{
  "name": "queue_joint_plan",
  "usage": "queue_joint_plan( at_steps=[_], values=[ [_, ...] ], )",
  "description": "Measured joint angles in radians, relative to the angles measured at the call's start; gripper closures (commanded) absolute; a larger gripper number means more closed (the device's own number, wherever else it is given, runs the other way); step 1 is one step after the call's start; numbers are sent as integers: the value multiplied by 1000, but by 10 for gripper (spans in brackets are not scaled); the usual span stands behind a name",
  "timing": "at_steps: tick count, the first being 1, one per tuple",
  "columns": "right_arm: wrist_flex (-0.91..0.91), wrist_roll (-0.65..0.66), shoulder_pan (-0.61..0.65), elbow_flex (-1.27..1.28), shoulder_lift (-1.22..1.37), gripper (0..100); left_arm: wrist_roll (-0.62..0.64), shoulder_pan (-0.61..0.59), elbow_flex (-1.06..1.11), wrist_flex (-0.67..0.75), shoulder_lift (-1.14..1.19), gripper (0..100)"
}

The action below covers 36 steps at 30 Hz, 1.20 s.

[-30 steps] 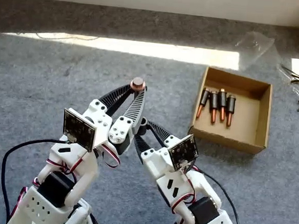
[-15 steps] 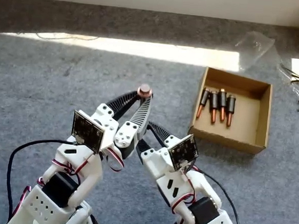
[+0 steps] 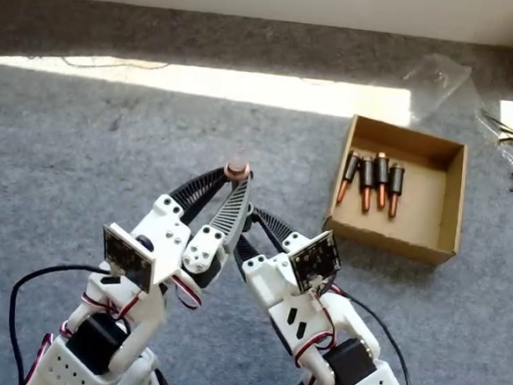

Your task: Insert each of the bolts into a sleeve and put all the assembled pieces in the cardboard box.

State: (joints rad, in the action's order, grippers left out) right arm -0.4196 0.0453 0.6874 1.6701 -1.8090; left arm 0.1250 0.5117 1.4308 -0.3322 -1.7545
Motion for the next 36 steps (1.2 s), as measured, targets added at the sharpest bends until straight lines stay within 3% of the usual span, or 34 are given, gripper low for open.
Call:
queue_joint_plan(
  at_steps=[10,29,36],
  values=[
    [0,0,0,0,0,995,0,0,40,106,-17,994],
    [0,0,0,0,0,995,0,0,40,110,-18,994],
    [0,92,0,0,0,995,0,0,52,110,-20,994]
  ],
)
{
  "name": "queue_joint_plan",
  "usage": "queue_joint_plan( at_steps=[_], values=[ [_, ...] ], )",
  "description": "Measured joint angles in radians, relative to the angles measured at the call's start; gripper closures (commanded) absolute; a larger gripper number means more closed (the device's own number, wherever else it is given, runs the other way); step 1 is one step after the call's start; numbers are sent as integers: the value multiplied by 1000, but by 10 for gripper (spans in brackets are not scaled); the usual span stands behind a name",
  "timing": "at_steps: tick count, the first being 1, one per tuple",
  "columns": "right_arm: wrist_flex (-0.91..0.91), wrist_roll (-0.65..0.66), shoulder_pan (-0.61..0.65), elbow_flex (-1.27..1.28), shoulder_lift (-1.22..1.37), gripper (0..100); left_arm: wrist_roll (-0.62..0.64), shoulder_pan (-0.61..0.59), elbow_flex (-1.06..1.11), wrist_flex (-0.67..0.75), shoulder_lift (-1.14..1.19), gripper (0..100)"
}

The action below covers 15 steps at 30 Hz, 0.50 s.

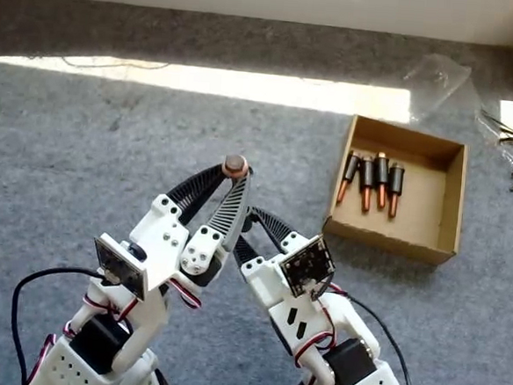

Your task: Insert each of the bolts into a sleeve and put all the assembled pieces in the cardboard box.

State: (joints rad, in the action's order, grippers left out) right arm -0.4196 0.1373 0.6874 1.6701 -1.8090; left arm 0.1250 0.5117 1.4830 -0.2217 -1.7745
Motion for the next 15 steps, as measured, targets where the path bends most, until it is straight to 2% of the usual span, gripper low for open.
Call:
queue_joint_plan(
  at_steps=[15],
  values=[
    [0,9,0,0,0,995,0,0,11,-26,2,994]
  ],
)
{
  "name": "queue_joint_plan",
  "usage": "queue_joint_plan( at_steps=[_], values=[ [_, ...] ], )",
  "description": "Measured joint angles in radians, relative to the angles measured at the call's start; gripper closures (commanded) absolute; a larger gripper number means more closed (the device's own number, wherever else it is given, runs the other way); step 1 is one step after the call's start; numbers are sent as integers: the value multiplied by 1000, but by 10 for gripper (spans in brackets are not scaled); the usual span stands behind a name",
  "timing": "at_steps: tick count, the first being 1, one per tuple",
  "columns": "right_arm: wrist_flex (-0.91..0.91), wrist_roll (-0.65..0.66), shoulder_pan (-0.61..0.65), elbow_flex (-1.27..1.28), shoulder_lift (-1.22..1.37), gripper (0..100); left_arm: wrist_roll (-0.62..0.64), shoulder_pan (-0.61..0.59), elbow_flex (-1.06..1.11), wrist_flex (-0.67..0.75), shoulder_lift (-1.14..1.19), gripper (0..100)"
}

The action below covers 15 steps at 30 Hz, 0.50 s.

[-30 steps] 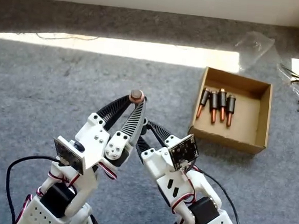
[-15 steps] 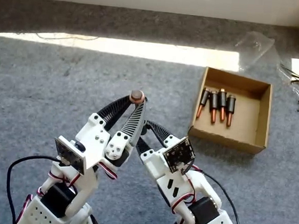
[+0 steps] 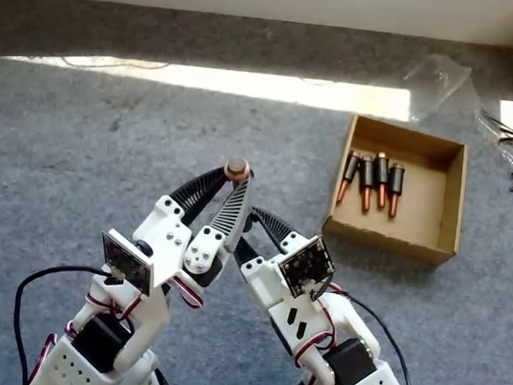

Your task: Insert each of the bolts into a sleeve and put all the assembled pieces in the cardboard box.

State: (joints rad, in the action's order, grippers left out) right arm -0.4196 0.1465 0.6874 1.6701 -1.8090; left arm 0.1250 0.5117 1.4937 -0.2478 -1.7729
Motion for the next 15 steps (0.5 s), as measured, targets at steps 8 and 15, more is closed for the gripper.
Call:
queue_joint_plan(
  at_steps=[8,15],
  values=[
    [0,0,0,0,2,995,0,0,29,0,-2,994],
    [0,0,-2,0,2,995,49,5,31,-6,0,994]
  ],
)
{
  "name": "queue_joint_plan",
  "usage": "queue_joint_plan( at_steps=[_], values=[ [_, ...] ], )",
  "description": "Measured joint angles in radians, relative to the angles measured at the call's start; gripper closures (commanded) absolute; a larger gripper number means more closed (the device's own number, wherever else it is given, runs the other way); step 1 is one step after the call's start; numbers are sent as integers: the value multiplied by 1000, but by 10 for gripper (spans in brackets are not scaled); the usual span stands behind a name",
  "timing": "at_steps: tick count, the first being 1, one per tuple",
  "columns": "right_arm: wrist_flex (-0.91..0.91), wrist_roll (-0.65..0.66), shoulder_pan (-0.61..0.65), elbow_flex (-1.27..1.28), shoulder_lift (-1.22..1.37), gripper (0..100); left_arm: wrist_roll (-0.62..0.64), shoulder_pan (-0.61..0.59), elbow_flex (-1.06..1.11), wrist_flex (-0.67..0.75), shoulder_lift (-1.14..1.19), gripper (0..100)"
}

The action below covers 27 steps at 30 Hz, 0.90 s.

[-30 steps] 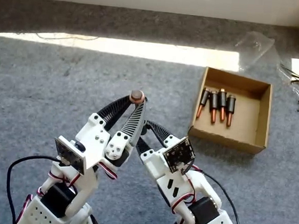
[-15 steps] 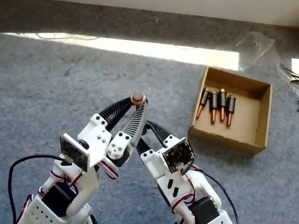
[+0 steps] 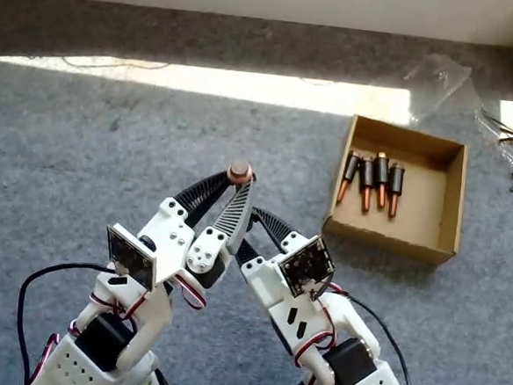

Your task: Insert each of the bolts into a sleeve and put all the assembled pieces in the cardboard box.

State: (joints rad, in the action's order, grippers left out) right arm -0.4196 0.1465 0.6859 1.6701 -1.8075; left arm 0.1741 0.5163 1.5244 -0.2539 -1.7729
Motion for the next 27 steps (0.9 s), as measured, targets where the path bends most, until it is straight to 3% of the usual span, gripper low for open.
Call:
queue_joint_plan(
  at_steps=[12,27],
  values=[
    [0,0,3,0,0,995,11,0,8,-84,0,993],
    [-2,0,0,0,0,995,12,3,61,-86,-11,993]
  ],
)
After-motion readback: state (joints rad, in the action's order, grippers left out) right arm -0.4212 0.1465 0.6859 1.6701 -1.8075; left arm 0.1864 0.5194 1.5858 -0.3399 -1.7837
